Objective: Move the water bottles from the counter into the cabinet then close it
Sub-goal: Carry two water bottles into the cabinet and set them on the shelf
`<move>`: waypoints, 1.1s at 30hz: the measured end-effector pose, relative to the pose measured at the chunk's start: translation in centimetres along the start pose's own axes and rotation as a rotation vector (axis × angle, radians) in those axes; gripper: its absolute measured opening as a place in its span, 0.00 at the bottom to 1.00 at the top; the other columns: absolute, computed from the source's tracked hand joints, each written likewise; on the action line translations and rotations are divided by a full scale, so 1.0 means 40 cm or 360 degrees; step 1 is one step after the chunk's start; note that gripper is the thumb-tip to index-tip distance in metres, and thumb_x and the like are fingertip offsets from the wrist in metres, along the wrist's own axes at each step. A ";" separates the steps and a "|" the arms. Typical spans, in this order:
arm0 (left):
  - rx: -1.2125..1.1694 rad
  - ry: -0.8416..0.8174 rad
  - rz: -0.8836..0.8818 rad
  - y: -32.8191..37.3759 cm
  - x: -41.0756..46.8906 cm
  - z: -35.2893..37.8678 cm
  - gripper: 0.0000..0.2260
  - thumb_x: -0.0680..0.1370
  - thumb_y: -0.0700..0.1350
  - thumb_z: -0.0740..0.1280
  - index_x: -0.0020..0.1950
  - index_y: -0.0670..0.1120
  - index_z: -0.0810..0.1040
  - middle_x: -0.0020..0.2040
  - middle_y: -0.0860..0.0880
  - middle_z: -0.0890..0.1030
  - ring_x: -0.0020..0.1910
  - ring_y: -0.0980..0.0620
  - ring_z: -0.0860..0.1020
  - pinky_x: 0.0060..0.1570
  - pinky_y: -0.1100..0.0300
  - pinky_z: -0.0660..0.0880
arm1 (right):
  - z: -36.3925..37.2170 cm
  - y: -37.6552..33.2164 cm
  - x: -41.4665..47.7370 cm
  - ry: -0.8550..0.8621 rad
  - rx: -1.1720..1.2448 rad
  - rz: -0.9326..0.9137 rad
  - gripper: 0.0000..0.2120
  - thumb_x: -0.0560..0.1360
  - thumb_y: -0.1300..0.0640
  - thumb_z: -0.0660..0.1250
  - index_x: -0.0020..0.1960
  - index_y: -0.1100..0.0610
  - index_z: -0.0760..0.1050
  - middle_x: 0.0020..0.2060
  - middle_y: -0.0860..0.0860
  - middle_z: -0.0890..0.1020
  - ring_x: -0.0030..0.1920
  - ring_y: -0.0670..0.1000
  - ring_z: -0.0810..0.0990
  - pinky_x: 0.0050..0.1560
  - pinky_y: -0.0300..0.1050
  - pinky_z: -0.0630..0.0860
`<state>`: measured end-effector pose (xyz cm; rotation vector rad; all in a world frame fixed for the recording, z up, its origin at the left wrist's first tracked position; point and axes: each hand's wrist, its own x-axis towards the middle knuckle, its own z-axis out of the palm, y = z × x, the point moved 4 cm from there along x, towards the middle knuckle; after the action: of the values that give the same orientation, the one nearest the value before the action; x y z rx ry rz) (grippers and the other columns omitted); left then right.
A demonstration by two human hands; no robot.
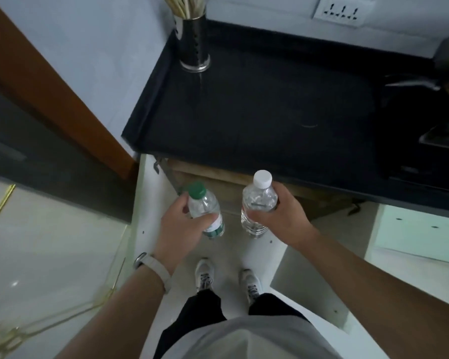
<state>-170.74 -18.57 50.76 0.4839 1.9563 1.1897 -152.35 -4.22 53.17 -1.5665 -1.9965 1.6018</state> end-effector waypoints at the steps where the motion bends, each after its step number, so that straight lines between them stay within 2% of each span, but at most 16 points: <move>1: -0.0008 -0.0035 0.0009 -0.003 0.021 -0.003 0.19 0.67 0.45 0.80 0.56 0.56 0.82 0.51 0.55 0.86 0.53 0.52 0.84 0.57 0.46 0.81 | 0.006 0.001 0.001 0.0029 -0.0005 0.0028 0.28 0.66 0.51 0.79 0.61 0.44 0.69 0.49 0.41 0.79 0.48 0.41 0.79 0.44 0.37 0.75; 4: 0.0024 -0.0103 0.0066 -0.016 0.079 -0.008 0.20 0.68 0.42 0.81 0.57 0.53 0.82 0.52 0.54 0.85 0.51 0.56 0.83 0.56 0.51 0.81 | 0.027 0.004 0.002 0.0136 -0.0012 0.0088 0.27 0.67 0.51 0.79 0.60 0.44 0.69 0.48 0.41 0.80 0.48 0.41 0.79 0.43 0.38 0.74; 8: 0.0078 -0.0202 0.0072 -0.029 0.117 -0.011 0.20 0.68 0.43 0.81 0.58 0.52 0.81 0.52 0.54 0.85 0.50 0.57 0.83 0.52 0.56 0.81 | 0.053 0.024 0.004 0.0218 0.0040 0.0137 0.27 0.66 0.51 0.79 0.60 0.44 0.70 0.49 0.41 0.80 0.48 0.41 0.80 0.44 0.38 0.75; 11: 0.0090 -0.0220 0.0064 -0.043 0.126 -0.005 0.20 0.68 0.43 0.81 0.57 0.53 0.81 0.50 0.56 0.85 0.47 0.62 0.83 0.50 0.60 0.81 | 0.069 0.040 0.017 0.0220 0.0051 0.0181 0.30 0.66 0.49 0.79 0.63 0.45 0.70 0.50 0.41 0.80 0.49 0.41 0.80 0.44 0.37 0.74; 16: 0.0153 -0.0181 0.0007 -0.081 0.145 0.018 0.19 0.68 0.44 0.80 0.56 0.53 0.81 0.49 0.57 0.85 0.45 0.64 0.82 0.50 0.60 0.81 | 0.099 0.101 0.062 0.0218 0.0077 0.0222 0.34 0.66 0.48 0.79 0.68 0.46 0.68 0.54 0.43 0.80 0.54 0.47 0.80 0.54 0.48 0.79; 18: 0.0173 -0.0156 -0.0007 -0.102 0.160 0.031 0.18 0.68 0.45 0.80 0.56 0.54 0.81 0.49 0.57 0.85 0.45 0.64 0.82 0.50 0.60 0.81 | 0.111 0.129 0.084 0.0185 0.0109 0.0229 0.34 0.67 0.48 0.79 0.68 0.46 0.68 0.53 0.41 0.79 0.53 0.45 0.79 0.54 0.46 0.78; 22: 0.0193 -0.0151 -0.0016 -0.156 0.216 0.075 0.19 0.69 0.46 0.80 0.56 0.53 0.81 0.49 0.56 0.85 0.45 0.64 0.82 0.48 0.61 0.80 | 0.139 0.197 0.147 0.0123 0.0139 0.0202 0.31 0.68 0.50 0.78 0.65 0.44 0.68 0.50 0.38 0.78 0.50 0.40 0.78 0.47 0.38 0.73; 29: 0.0150 -0.0059 0.0088 -0.303 0.354 0.182 0.17 0.68 0.44 0.80 0.54 0.53 0.82 0.47 0.57 0.85 0.43 0.63 0.83 0.48 0.61 0.79 | 0.200 0.374 0.283 0.0196 0.0303 0.0133 0.24 0.68 0.54 0.78 0.54 0.41 0.68 0.47 0.39 0.79 0.46 0.41 0.80 0.42 0.34 0.73; 33: 0.0100 -0.0045 0.0145 -0.422 0.456 0.250 0.19 0.66 0.46 0.81 0.54 0.54 0.82 0.48 0.57 0.86 0.47 0.57 0.84 0.52 0.54 0.81 | 0.231 0.487 0.385 0.0252 0.0414 0.0036 0.25 0.68 0.56 0.79 0.56 0.42 0.69 0.49 0.40 0.79 0.47 0.41 0.80 0.42 0.33 0.73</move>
<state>-173.11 -9.09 25.83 0.6254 1.9702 1.1736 -153.24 -0.41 26.98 -1.5655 -1.6236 1.6132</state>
